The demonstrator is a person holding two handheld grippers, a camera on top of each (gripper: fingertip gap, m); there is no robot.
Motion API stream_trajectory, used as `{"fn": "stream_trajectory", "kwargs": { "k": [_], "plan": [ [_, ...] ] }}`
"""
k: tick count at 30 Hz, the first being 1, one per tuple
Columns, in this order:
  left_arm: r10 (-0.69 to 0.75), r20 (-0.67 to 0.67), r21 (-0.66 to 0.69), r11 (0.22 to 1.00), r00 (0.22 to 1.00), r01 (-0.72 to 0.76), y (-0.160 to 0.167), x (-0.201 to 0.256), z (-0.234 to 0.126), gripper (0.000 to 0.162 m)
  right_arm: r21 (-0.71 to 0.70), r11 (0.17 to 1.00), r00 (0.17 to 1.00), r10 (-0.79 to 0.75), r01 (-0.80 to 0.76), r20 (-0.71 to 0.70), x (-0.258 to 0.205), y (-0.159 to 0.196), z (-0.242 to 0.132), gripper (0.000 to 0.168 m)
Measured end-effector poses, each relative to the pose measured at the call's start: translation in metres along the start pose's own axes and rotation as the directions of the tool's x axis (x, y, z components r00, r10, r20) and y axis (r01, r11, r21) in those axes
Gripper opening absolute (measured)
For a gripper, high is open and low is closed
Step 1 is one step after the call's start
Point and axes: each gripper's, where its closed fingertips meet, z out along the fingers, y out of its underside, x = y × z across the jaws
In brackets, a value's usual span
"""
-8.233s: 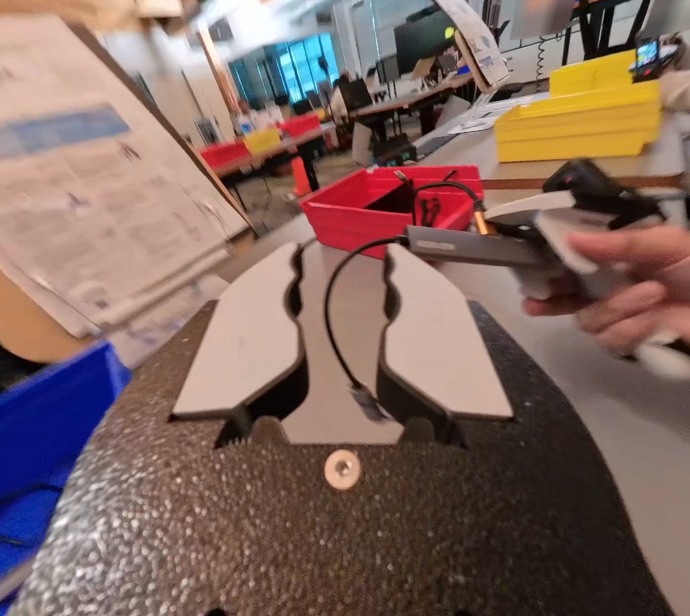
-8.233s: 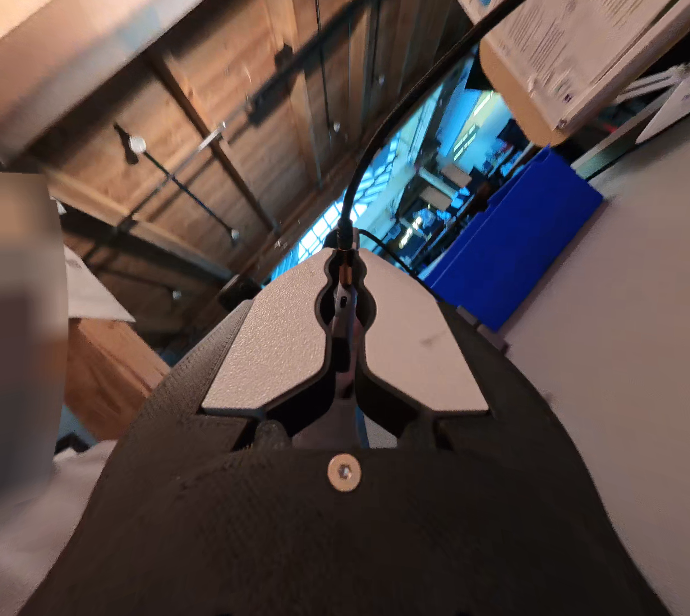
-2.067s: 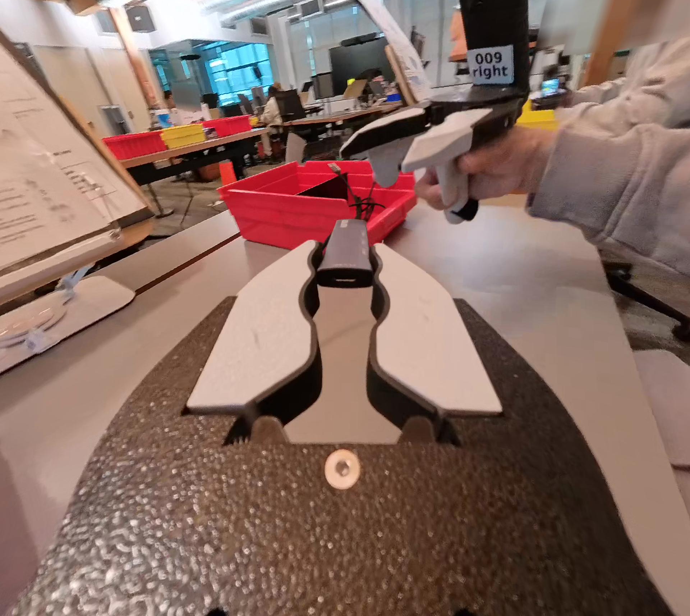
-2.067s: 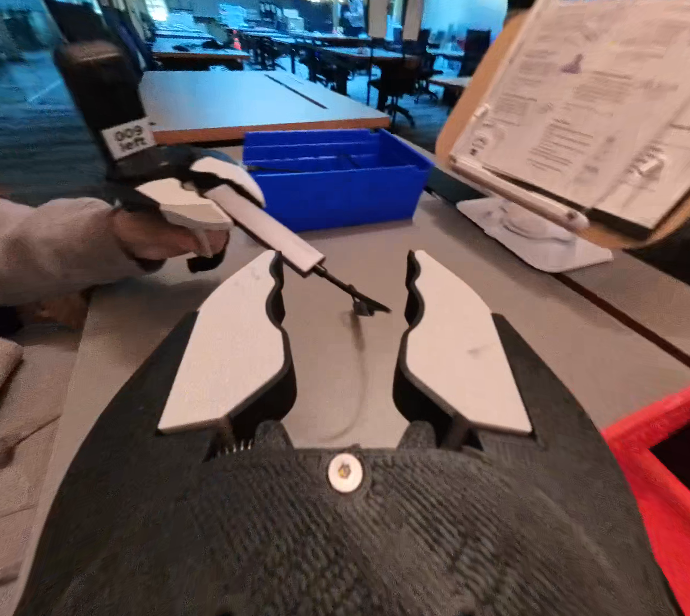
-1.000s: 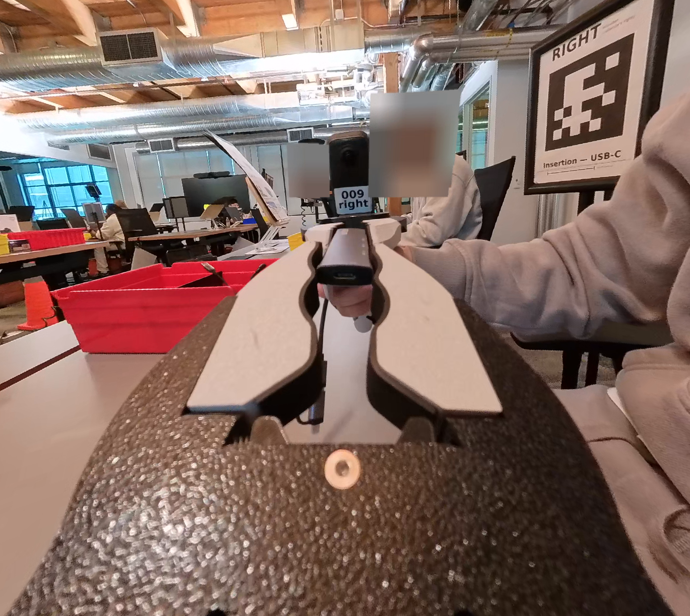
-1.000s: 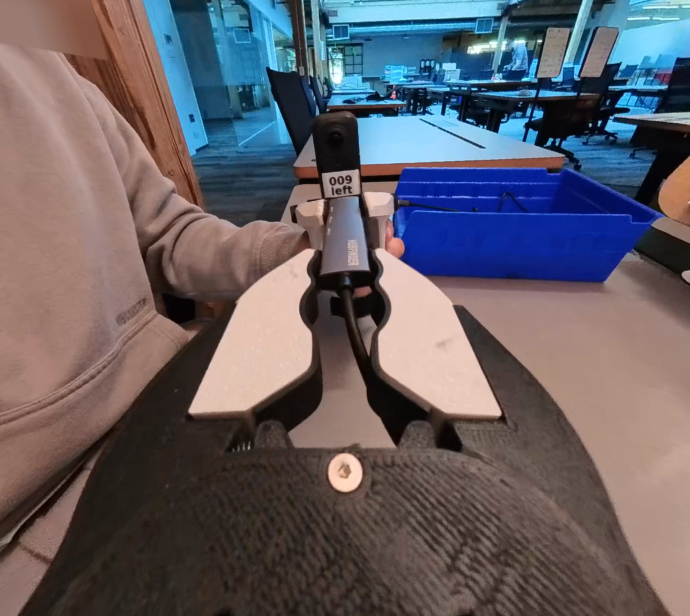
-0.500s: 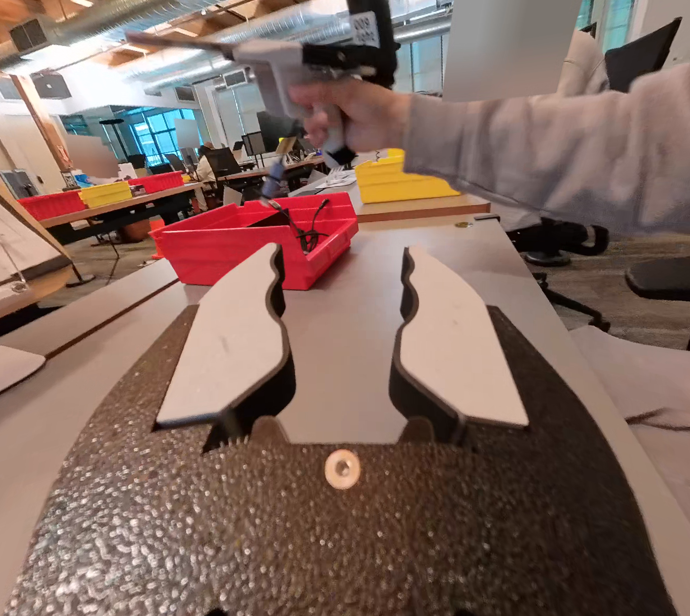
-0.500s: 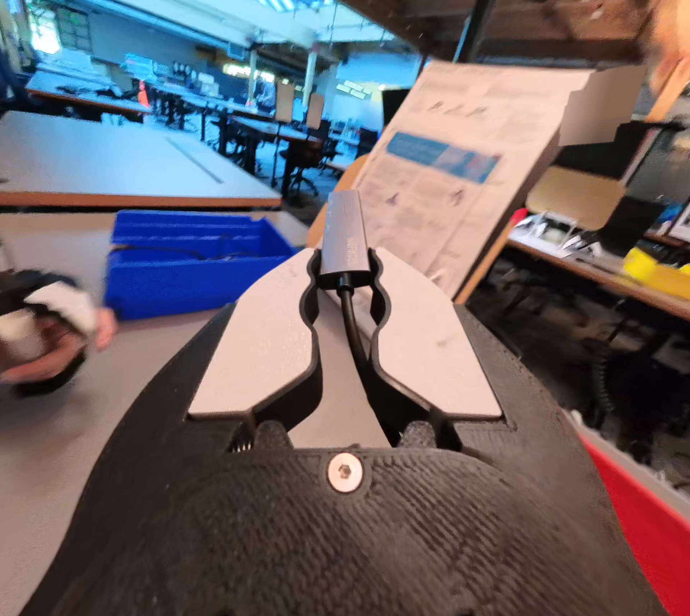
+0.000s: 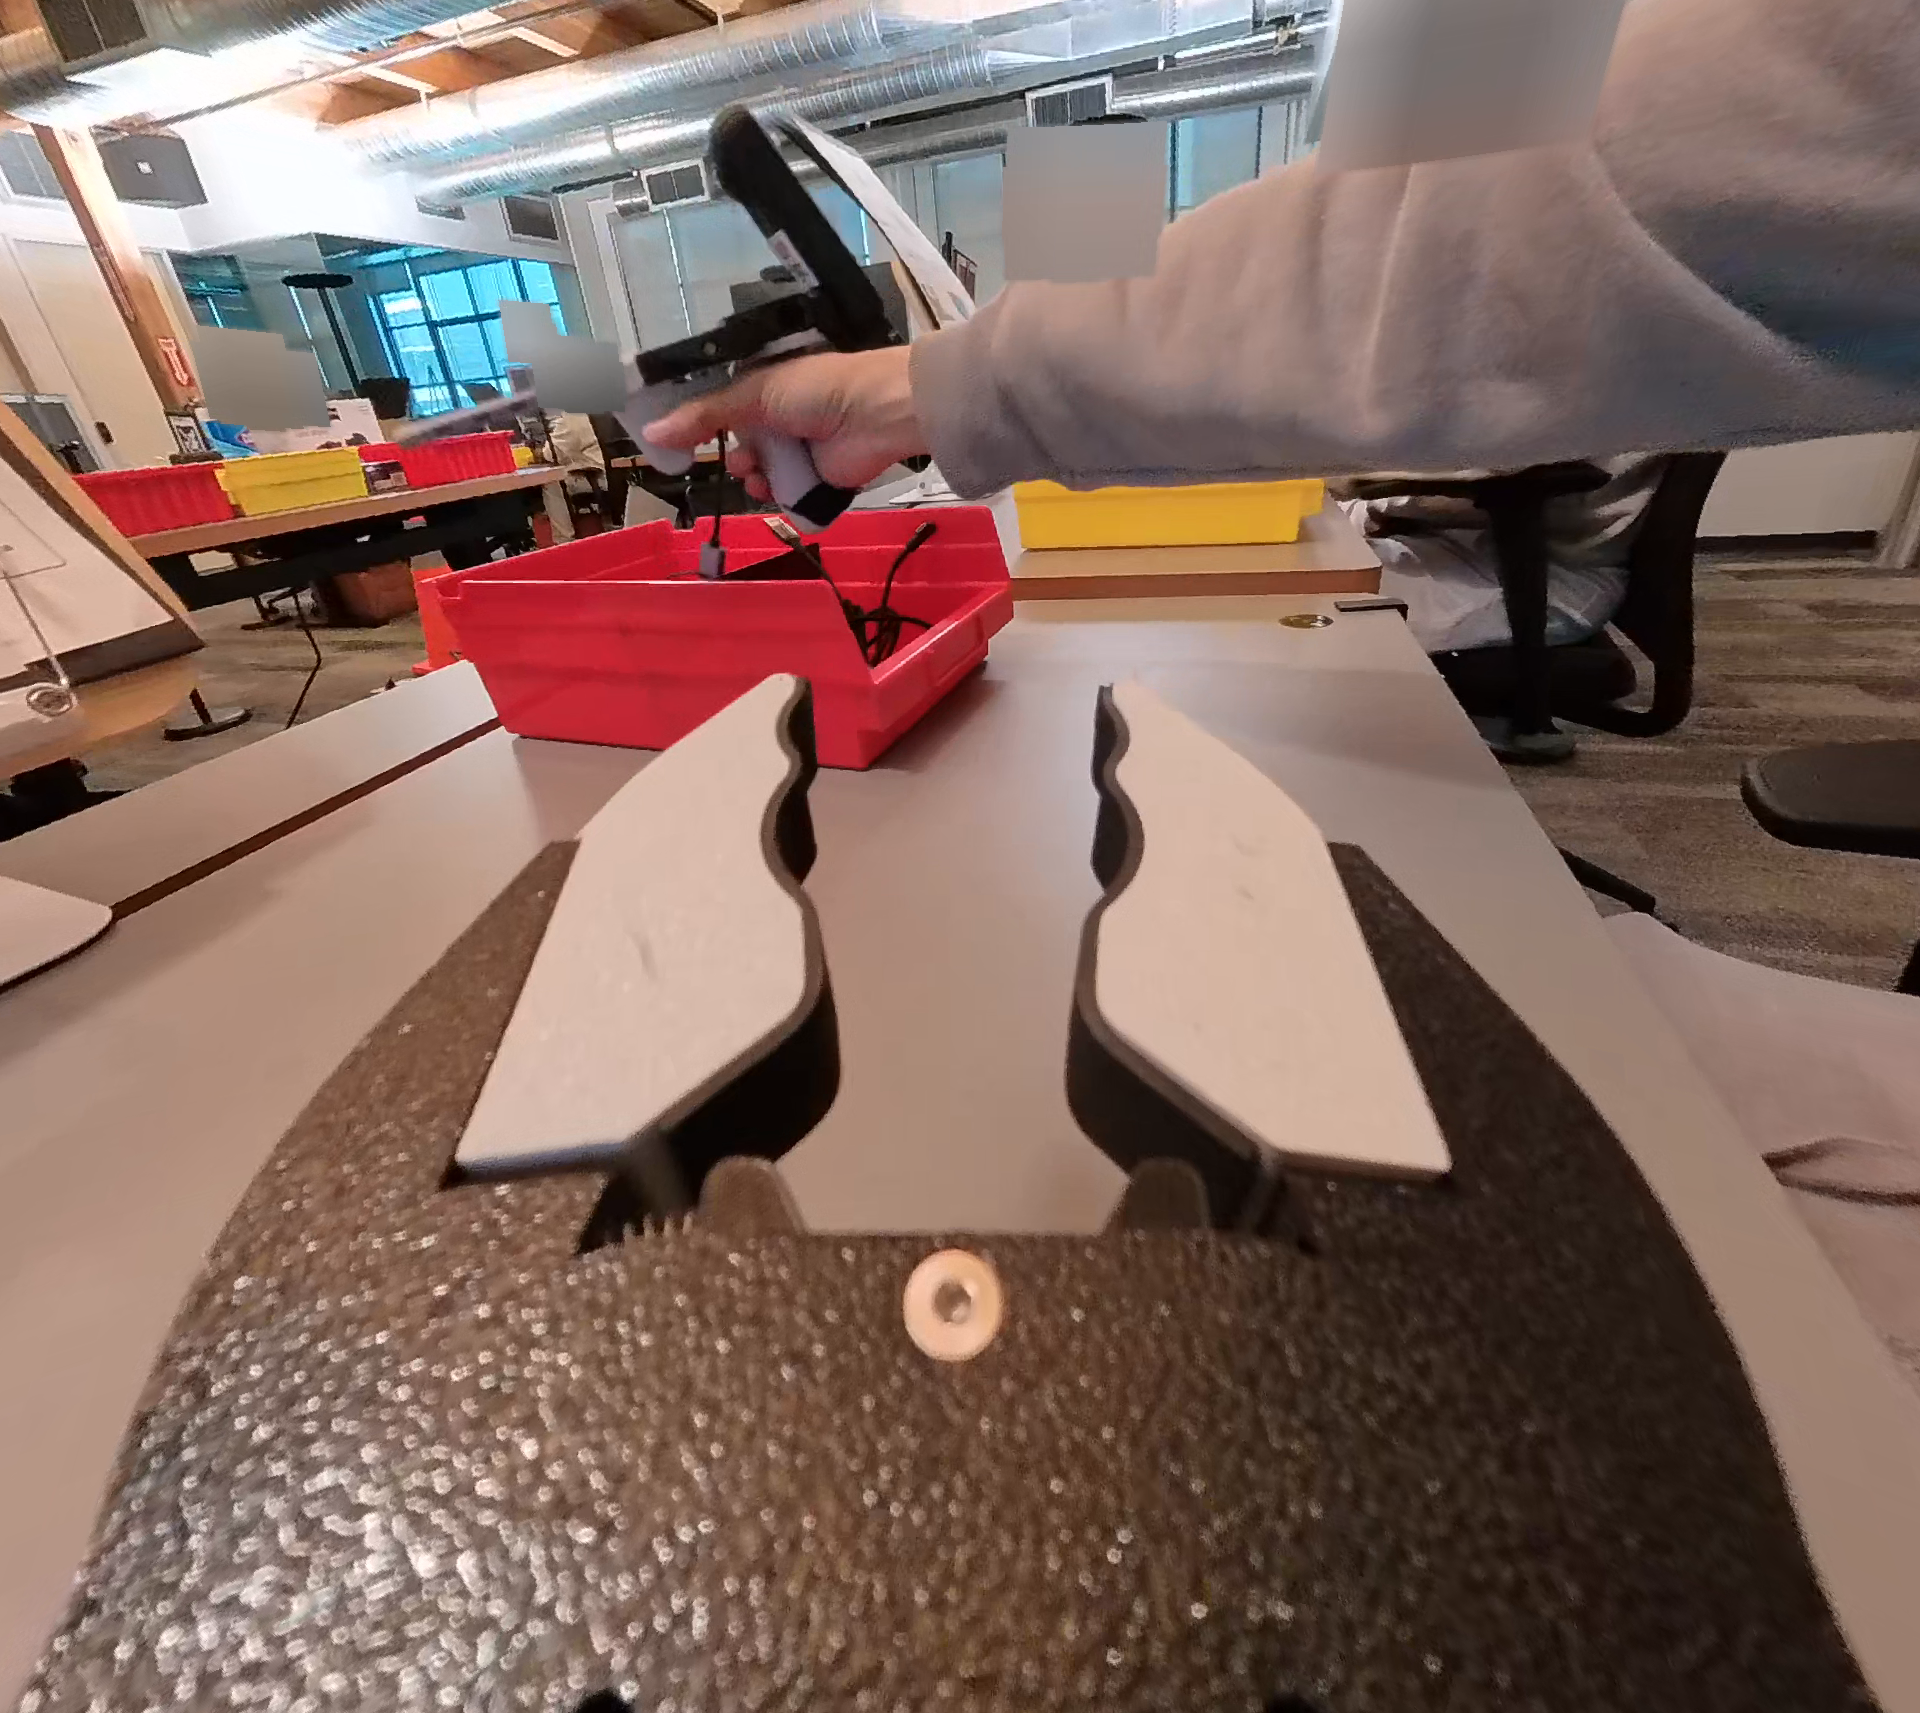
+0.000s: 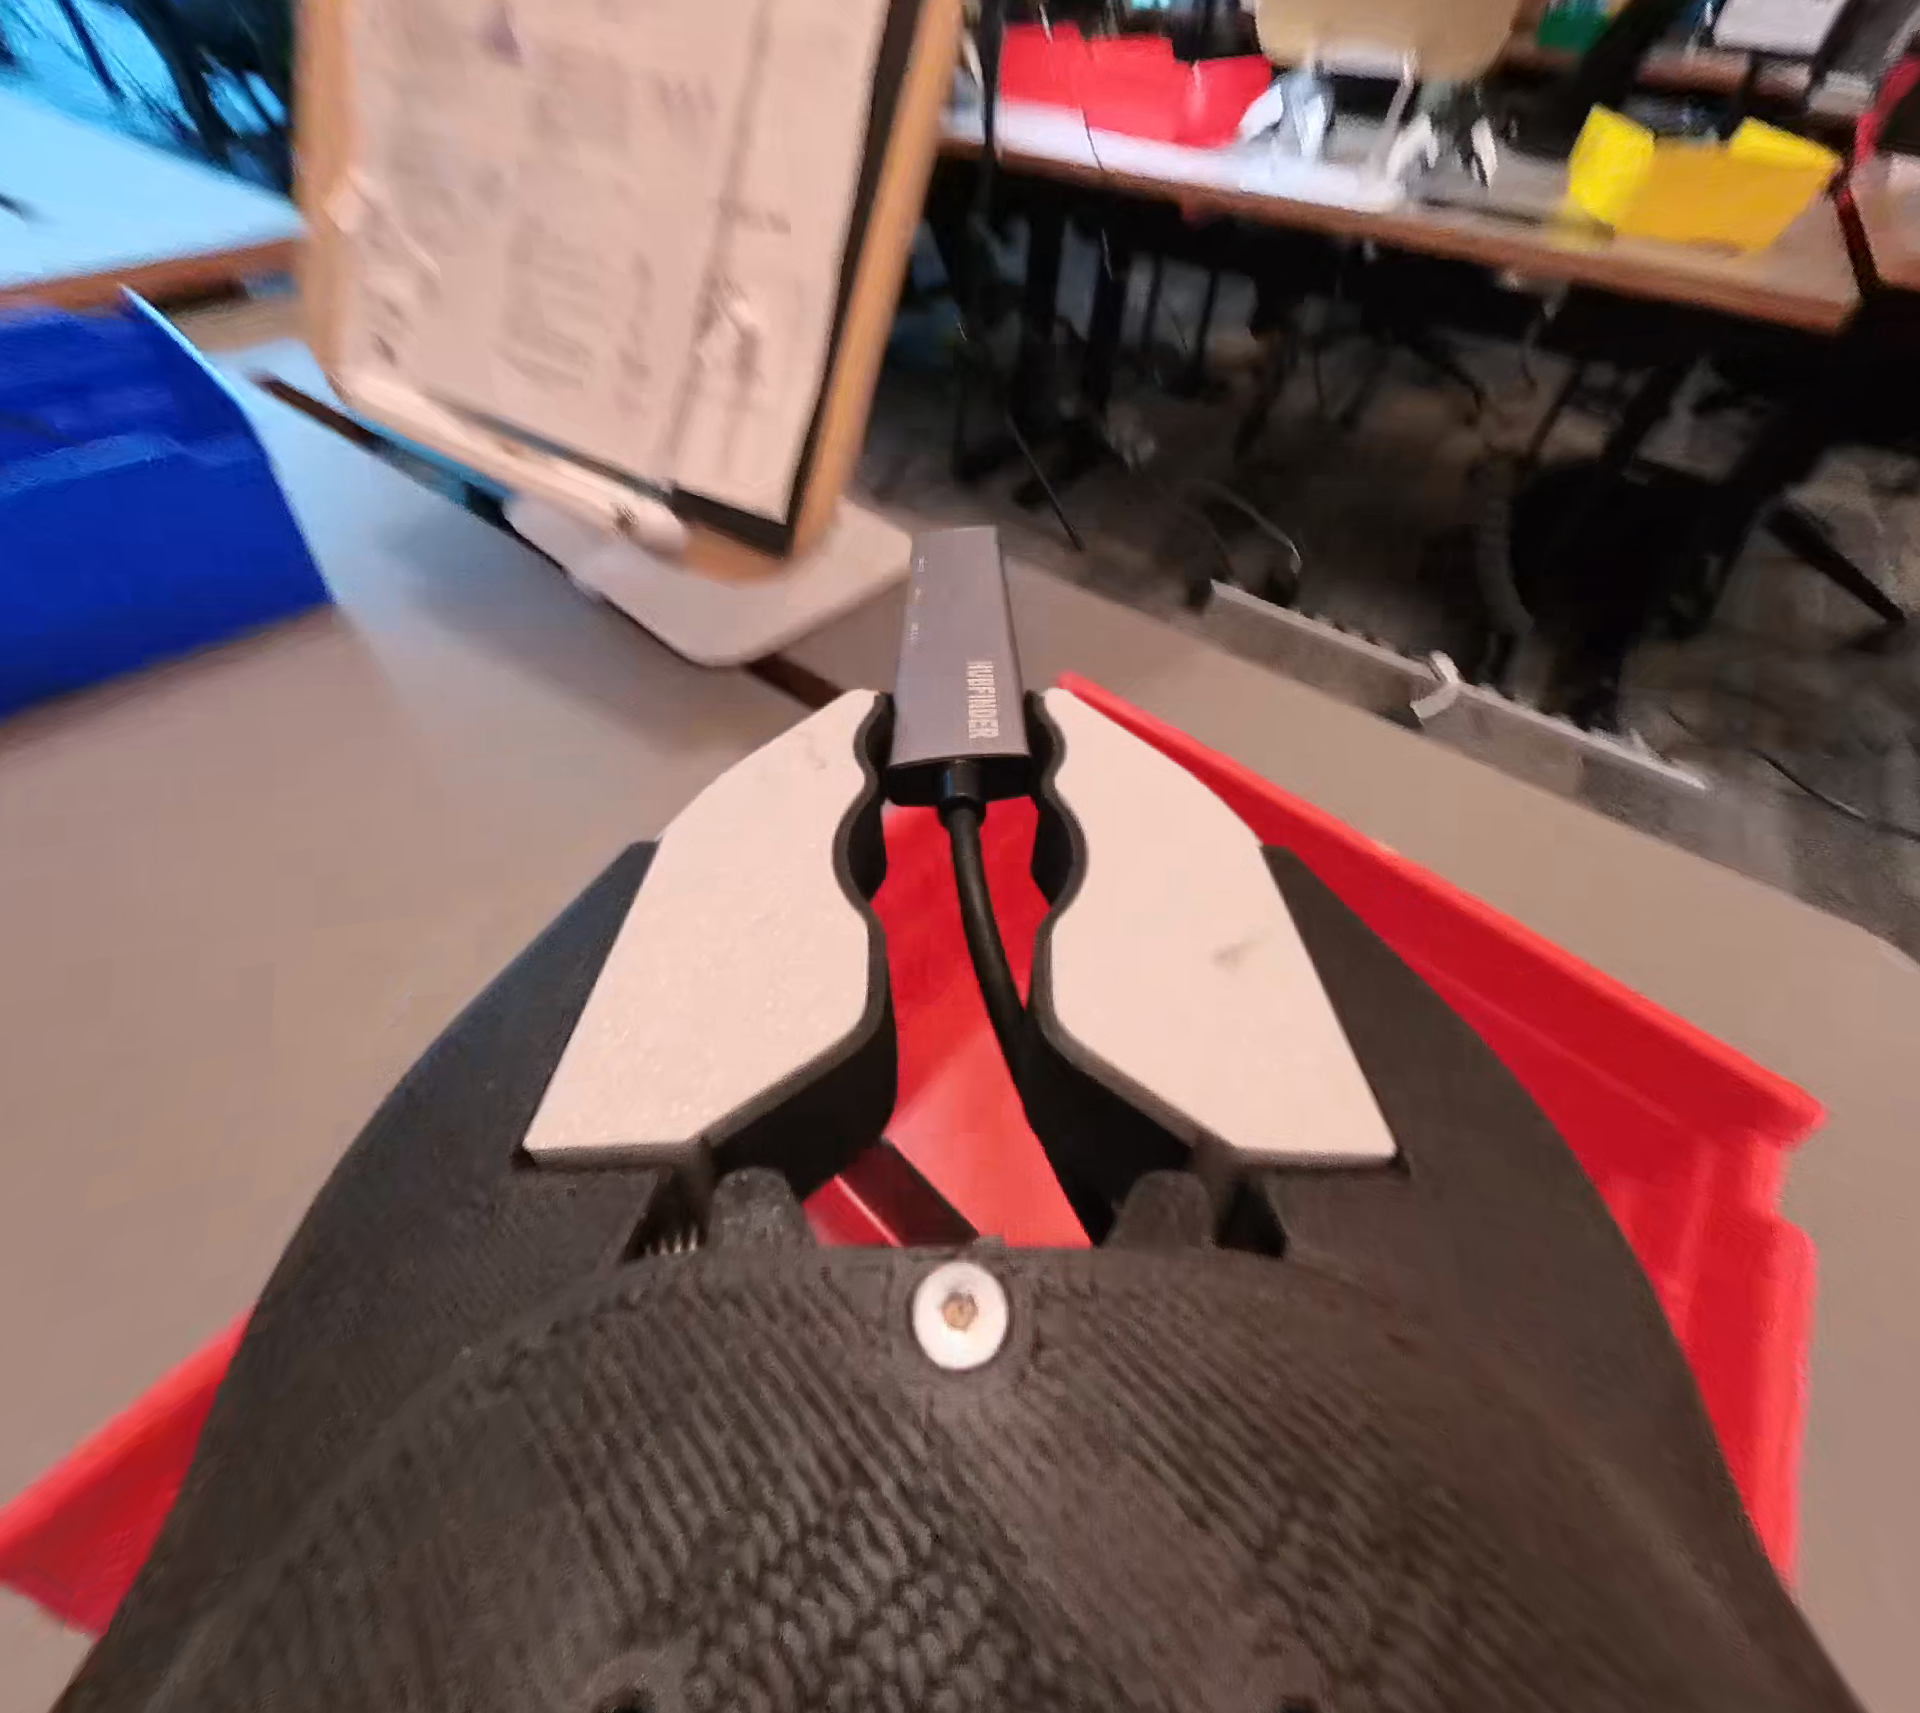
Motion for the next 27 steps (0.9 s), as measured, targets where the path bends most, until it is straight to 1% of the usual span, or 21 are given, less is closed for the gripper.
{"fn": "stream_trajectory", "kwargs": {
  "k": [2, 4, 6, 7, 8, 9, 12, 14, 16, 18, 20, 21, 22, 23, 24, 26, 27],
  "plan": [
    [-0.005, 0.0, -0.003, 1.0, 1.0, 0.005, 0.001, 0.0, 0.0, 0.05, -0.157, 0.987, 0.998, -0.048, 0.043, -0.03, 0.015, 0.026, -0.001, 0.024],
    [-0.008, -0.006, -0.01, 1.0, 1.0, 0.008, 0.003, 0.001, 0.001, 0.049, -0.322, 0.944, 0.994, -0.09, 0.068, -0.054, 0.031, 0.053, -0.007, 0.024],
    [-0.011, -0.006, -0.017, 1.0, 1.0, 0.011, 0.005, 0.001, 0.002, 0.049, -0.451, 0.89, 0.993, -0.098, 0.06, -0.062, 0.039, 0.075, -0.016, 0.045],
    [-0.015, -0.011, -0.015, 1.0, 1.0, 0.015, 0.005, 0.002, 0.002, 0.049, -0.462, 0.884, 0.983, -0.138, 0.069, -0.119, 0.049, 0.075, -0.02, 0.055],
    [-0.021, -0.015, -0.013, 1.0, 1.0, 0.021, 0.005, 0.002, 0.003, 0.049, -0.441, 0.895, 0.972, -0.164, 0.073, -0.17, 0.055, 0.068, -0.024, 0.065],
    [-0.024, -0.014, -0.013, 1.0, 1.0, 0.023, 0.005, 0.002, 0.003, 0.049, -0.393, 0.917, 0.966, -0.157, 0.066, -0.205, 0.057, 0.056, -0.026, 0.072],
    [-0.013, -0.009, -0.017, 1.0, 1.0, 0.013, 0.004, 0.002, 0.003, 0.049, -0.222, 0.973, 0.964, -0.118, 0.064, -0.239, 0.04, 0.015, -0.033, 0.074],
    [-0.017, 0.012, -0.022, 1.0, 1.0, 0.017, 0.001, 0.0, 0.003, 0.048, -0.09, 0.995, 0.981, -0.067, 0.051, -0.181, 0.0, -0.007, -0.038, 0.072],
    [-0.037, 0.032, -0.028, 0.999, 0.999, 0.038, -0.006, -0.003, 0.003, 0.047, 0.005, 1.0, 0.998, -0.014, 0.014, -0.057, -0.058, -0.015, -0.046, 0.071],
    [-0.05, 0.051, -0.042, 0.998, 0.997, 0.053, -0.017, -0.005, 0.002, 0.046, 0.05, 0.999, 0.999, -0.001, -0.001, 0.042, -0.118, -0.007, -0.058, 0.069],
    [-0.046, 0.053, -0.074, 0.996, 0.998, 0.05, -0.031, -0.005, -0.002, 0.046, 0.094, 0.996, 0.993, 0.001, -0.013, 0.121, -0.173, 0.011, -0.072, 0.066],
    [-0.029, 0.048, -0.108, 0.994, 0.998, 0.034, -0.037, -0.005, -0.006, 0.047, 0.11, 0.994, 0.988, 0.006, -0.024, 0.157, -0.197, 0.02, -0.079, 0.062],
    [-0.006, 0.042, -0.162, 0.987, 0.999, 0.013, -0.043, -0.006, -0.012, 0.053, 0.125, 0.991, 0.981, 0.019, -0.044, 0.191, -0.217, 0.03, -0.086, 0.061],
    [0.025, 0.036, -0.227, 0.974, 0.999, -0.017, -0.048, -0.009, -0.022, 0.058, 0.126, 0.99, 0.972, 0.033, -0.064, 0.231, -0.235, 0.039, -0.094, 0.06],
    [0.07, 0.039, -0.295, 0.954, 0.997, -0.055, -0.052, -0.015, -0.036, 0.058, 0.121, 0.989, 0.963, 0.051, -0.086, 0.264, -0.249, 0.048, -0.101, 0.058],
    [0.183, 0.073, -0.428, 0.894, 0.98, -0.135, -0.059, -0.041, -0.07, 0.056, 0.102, 0.989, 0.94, 0.064, -0.104, 0.335, -0.269, 0.064, -0.118, 0.058],
    [0.222, 0.07, -0.508, 0.847, 0.973, -0.156, -0.057, -0.058, -0.089, 0.056, 0.093, 0.992, 0.93, 0.043, -0.082, 0.366, -0.275, 0.072, -0.125, 0.056]
  ]
}}
